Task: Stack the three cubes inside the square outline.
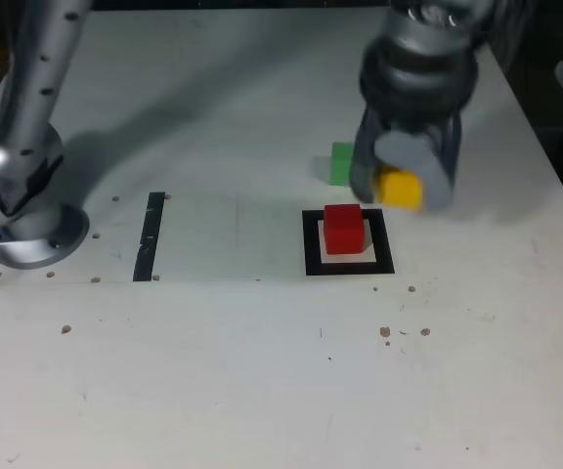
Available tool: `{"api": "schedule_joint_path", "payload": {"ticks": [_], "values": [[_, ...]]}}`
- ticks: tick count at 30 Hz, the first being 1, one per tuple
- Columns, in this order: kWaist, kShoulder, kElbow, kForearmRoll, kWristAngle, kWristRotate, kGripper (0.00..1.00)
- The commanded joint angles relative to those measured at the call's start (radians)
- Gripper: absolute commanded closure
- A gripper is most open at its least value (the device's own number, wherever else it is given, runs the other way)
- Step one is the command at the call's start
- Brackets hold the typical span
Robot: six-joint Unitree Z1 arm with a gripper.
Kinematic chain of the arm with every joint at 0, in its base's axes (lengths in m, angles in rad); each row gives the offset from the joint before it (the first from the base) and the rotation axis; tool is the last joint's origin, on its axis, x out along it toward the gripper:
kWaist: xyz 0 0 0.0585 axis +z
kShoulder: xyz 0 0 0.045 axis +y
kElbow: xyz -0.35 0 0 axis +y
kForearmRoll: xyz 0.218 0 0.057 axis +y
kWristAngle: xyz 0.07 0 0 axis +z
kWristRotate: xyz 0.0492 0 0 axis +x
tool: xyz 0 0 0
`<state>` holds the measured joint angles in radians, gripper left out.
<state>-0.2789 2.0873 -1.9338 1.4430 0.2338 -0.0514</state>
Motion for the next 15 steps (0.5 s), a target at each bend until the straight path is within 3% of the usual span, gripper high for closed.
{"api": "schedule_joint_path", "payload": {"ticks": [1, 8, 15], "values": [[0.005, -0.013, 0.055, 0.005, -0.011, -0.075, 0.75], [0.032, -0.038, 0.148, -0.008, -0.036, -0.132, 0.75], [0.087, -0.054, 0.276, -0.116, -0.061, -0.13, 0.74]]}}
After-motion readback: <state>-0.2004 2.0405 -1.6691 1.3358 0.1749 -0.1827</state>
